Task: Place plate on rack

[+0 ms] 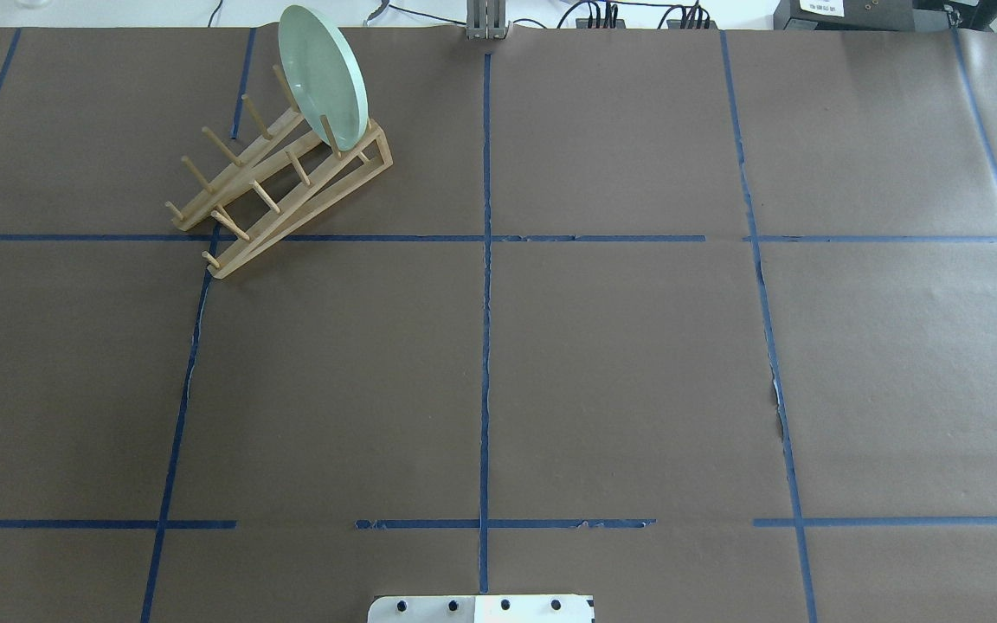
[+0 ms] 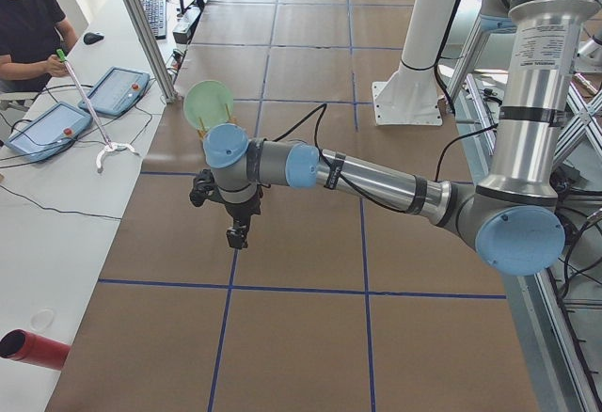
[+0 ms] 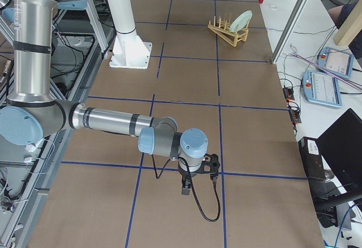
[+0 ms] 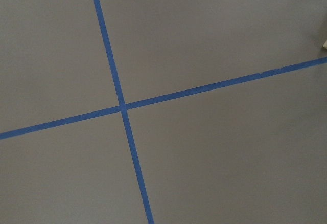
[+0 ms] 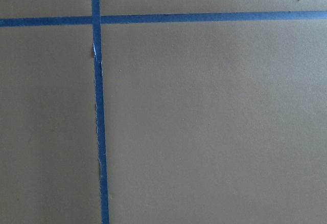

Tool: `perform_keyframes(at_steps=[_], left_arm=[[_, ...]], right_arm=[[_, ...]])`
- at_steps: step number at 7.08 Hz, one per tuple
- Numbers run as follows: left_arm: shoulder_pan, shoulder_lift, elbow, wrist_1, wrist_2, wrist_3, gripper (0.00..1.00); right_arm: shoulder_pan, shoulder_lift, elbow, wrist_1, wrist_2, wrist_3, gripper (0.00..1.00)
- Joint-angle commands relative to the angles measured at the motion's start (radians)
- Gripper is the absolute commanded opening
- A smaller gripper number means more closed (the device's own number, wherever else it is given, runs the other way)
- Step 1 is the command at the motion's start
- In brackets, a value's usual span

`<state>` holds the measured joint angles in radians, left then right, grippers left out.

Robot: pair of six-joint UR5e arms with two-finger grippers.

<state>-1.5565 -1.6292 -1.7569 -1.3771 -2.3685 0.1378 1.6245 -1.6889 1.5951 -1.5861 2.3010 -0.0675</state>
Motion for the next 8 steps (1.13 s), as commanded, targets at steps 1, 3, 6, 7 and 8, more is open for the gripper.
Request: perform_keyframes(at_steps=[1,3,6,7,8], left_arm=[[-0.03,0.032,0.01,-0.011,-0.001,0.006,1.0],[-0.028,0.038,0.057,-0.071,-0.008,0.002,1.0],[-0.025,0.038,0.071,-0.091,-0.017,-0.004,1.0],[-0.027,0.042,0.07,-0.085,-0.014,-0.003,1.0],[-0.025,0.042,0.068,-0.085,-0.012,0.0,1.0]], right_arm=[[0.0,0.0,-0.001,0.0,0.0,0.0,1.0],[0.0,0.0,-0.001,0.0,0.0,0.0,1.0],[0.0,0.0,-0.001,0.0,0.0,0.0,1.0],[0.0,0.0,-0.001,0.0,0.0,0.0,1.0],[0.0,0.0,-0.001,0.0,0.0,0.0,1.0]])
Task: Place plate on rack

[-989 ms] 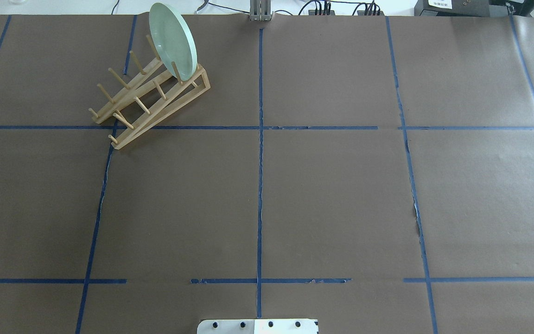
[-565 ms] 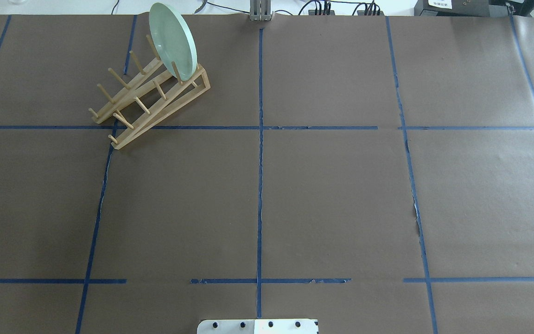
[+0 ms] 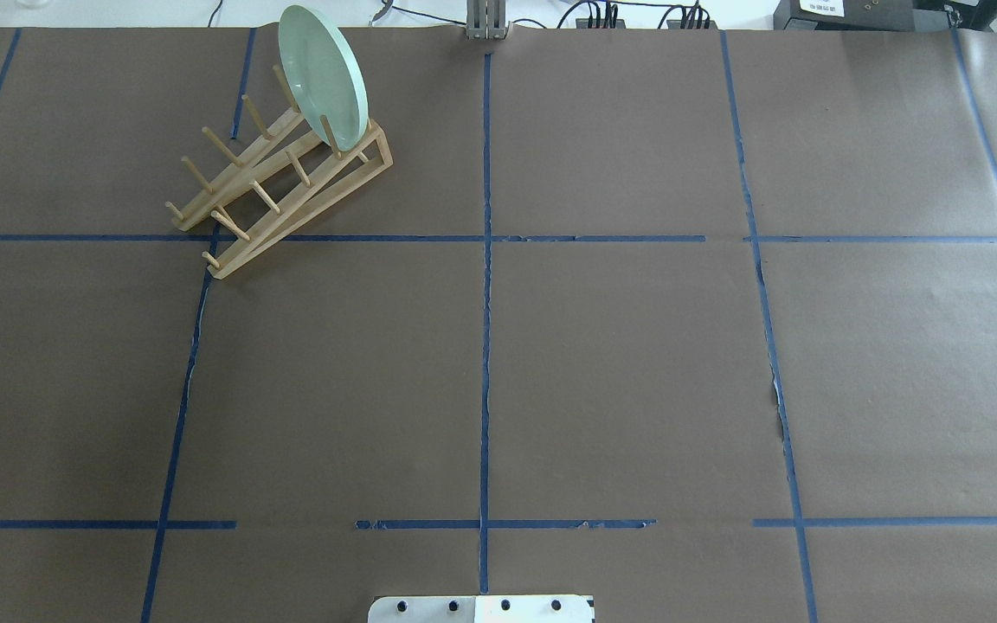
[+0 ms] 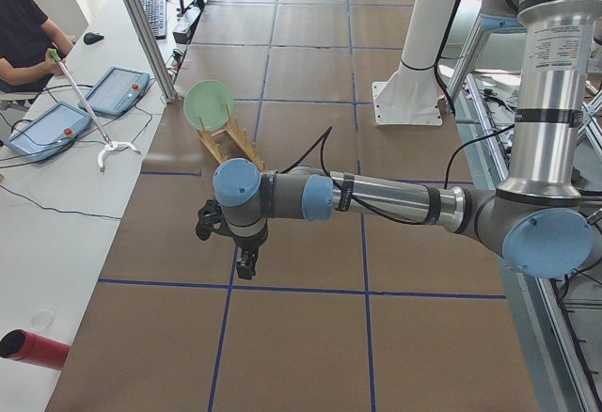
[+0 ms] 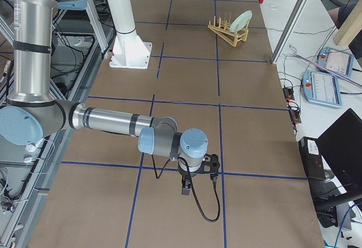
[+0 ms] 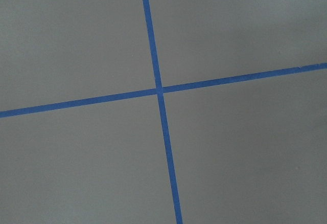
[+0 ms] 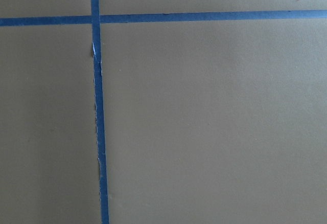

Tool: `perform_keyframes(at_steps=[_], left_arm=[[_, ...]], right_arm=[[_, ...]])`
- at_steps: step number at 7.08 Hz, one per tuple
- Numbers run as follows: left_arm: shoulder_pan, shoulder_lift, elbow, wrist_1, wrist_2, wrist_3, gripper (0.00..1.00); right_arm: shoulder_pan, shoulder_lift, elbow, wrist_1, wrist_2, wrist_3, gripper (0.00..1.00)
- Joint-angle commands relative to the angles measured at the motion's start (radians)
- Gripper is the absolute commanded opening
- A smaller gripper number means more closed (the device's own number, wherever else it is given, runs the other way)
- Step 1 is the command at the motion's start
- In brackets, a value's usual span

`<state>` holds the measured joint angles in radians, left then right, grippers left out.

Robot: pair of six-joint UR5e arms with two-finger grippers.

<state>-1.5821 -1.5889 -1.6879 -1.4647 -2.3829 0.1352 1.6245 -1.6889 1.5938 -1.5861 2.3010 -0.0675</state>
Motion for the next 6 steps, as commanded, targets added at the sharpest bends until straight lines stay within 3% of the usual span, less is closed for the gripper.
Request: perform_keyframes(at_steps=[1,6], left_arm=[[-0.002,0.003,-0.009,0.006,0.004,0.003,1.0],[-0.004,0.003,-0.002,0.015,0.008,0.003,1.0]], right_arm=[[0.0,0.0,0.002,0.0,0.0,0.0,1.0],[0.0,0.0,0.002,0.0,0.0,0.0,1.0]])
